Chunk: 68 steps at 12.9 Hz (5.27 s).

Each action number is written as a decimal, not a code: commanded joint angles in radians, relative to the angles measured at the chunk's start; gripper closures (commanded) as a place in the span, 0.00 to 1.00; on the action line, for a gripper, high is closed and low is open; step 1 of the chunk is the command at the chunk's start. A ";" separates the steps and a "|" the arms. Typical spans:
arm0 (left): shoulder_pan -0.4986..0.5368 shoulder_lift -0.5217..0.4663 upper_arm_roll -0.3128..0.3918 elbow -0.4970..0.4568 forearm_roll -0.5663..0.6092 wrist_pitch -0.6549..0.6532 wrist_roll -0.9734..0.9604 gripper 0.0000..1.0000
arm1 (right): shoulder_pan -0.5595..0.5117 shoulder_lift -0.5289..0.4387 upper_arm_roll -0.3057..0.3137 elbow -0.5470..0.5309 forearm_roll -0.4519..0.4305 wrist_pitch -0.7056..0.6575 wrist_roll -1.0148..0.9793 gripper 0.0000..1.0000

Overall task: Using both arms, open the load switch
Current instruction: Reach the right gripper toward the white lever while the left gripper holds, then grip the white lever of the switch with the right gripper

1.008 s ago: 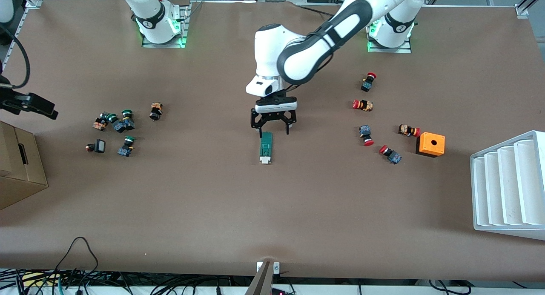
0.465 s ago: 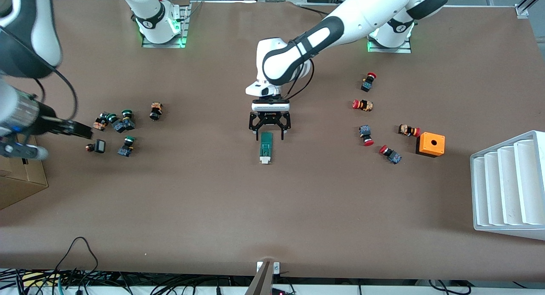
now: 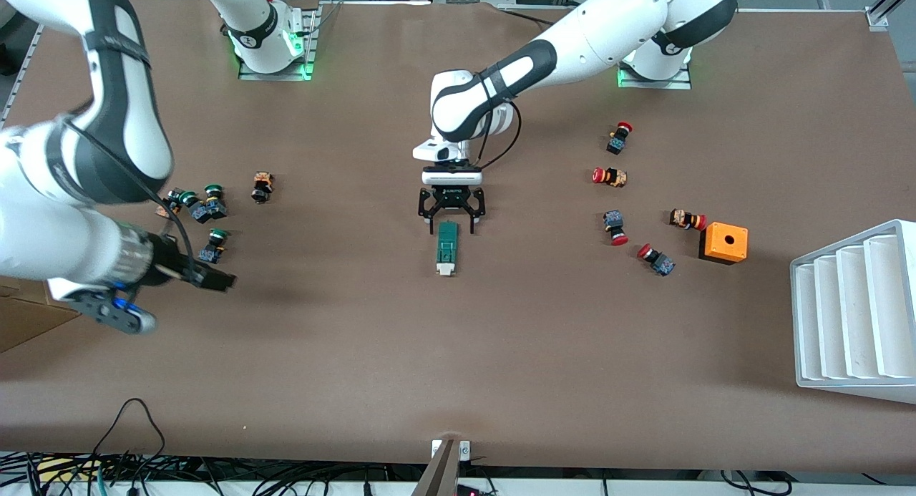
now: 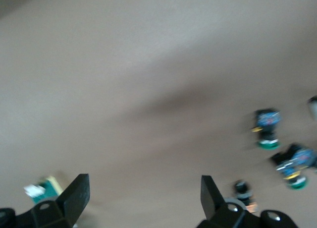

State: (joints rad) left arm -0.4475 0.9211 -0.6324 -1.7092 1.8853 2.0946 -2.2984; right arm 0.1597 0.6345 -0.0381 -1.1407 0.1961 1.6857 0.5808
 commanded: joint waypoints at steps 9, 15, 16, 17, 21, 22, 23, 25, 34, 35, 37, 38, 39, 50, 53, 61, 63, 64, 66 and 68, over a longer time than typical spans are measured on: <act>-0.051 0.094 0.023 0.053 0.196 -0.097 -0.095 0.01 | 0.247 0.275 -0.003 0.139 0.197 0.276 0.742 0.01; -0.053 0.117 0.023 0.053 0.227 -0.128 -0.096 0.08 | 0.354 0.370 -0.005 0.157 0.309 0.400 1.033 0.01; -0.053 0.119 0.023 0.051 0.227 -0.128 -0.096 0.17 | 0.375 0.385 -0.011 0.157 0.307 0.429 1.065 0.01; -0.053 0.123 0.023 0.053 0.228 -0.131 -0.096 0.31 | 0.391 0.399 -0.014 0.157 0.307 0.445 1.079 0.01; -0.053 0.137 0.023 0.051 0.270 -0.148 -0.128 0.78 | 0.422 0.421 -0.017 0.157 0.307 0.454 1.111 0.15; -0.053 0.139 0.023 0.051 0.273 -0.148 -0.131 0.79 | 0.428 0.422 -0.017 0.157 0.306 0.453 1.122 0.24; -0.054 0.142 0.023 0.051 0.274 -0.150 -0.131 0.81 | 0.431 0.422 -0.017 0.157 0.306 0.450 1.130 0.32; -0.053 0.142 0.023 0.051 0.275 -0.148 -0.131 0.81 | 0.435 0.422 -0.017 0.156 0.306 0.443 1.134 0.41; -0.051 0.143 0.023 0.054 0.273 -0.146 -0.128 0.80 | 0.435 0.421 -0.017 0.148 0.306 0.379 1.192 0.48; -0.051 0.143 0.023 0.054 0.273 -0.146 -0.130 0.80 | 0.435 0.422 -0.017 0.148 0.306 0.373 1.203 0.48; -0.051 0.143 0.023 0.054 0.273 -0.146 -0.130 0.80 | 0.435 0.422 -0.016 0.148 0.307 0.373 1.222 0.48; -0.051 0.143 0.023 0.056 0.273 -0.146 -0.128 0.80 | 0.435 0.425 -0.016 0.148 0.309 0.367 1.235 0.48; -0.051 0.143 0.023 0.056 0.273 -0.146 -0.128 0.80 | 0.437 0.429 -0.016 0.150 0.309 0.359 1.245 0.48; -0.051 0.143 0.023 0.054 0.273 -0.146 -0.128 0.80 | 0.454 0.410 -0.009 0.136 0.290 0.329 1.283 0.66; -0.050 0.143 0.023 0.056 0.273 -0.146 -0.125 0.80 | 0.454 0.377 0.000 0.086 0.266 0.330 1.281 0.66; -0.045 0.140 0.023 0.065 0.273 -0.146 -0.121 0.79 | 0.457 0.304 0.029 -0.003 0.214 0.330 1.277 0.66; -0.045 0.140 0.023 0.065 0.273 -0.146 -0.121 0.79 | 0.458 0.288 0.029 -0.013 0.212 0.325 1.274 0.66; -0.045 0.140 0.023 0.066 0.273 -0.145 -0.121 0.79 | 0.457 0.278 0.029 -0.016 0.212 0.321 1.268 0.66; -0.045 0.140 0.023 0.066 0.273 -0.145 -0.121 0.79 | 0.455 0.266 0.029 -0.025 0.201 0.313 1.262 0.66; -0.045 0.140 0.023 0.066 0.273 -0.145 -0.121 0.79 | 0.455 0.255 0.029 -0.031 0.198 0.309 1.260 0.66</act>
State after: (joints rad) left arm -0.4955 1.0270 -0.6144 -1.6835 2.1194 1.9392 -2.3986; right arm 0.6180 0.9380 -0.0174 -1.1173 0.4118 2.0068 1.8442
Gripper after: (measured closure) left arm 0.515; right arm 0.661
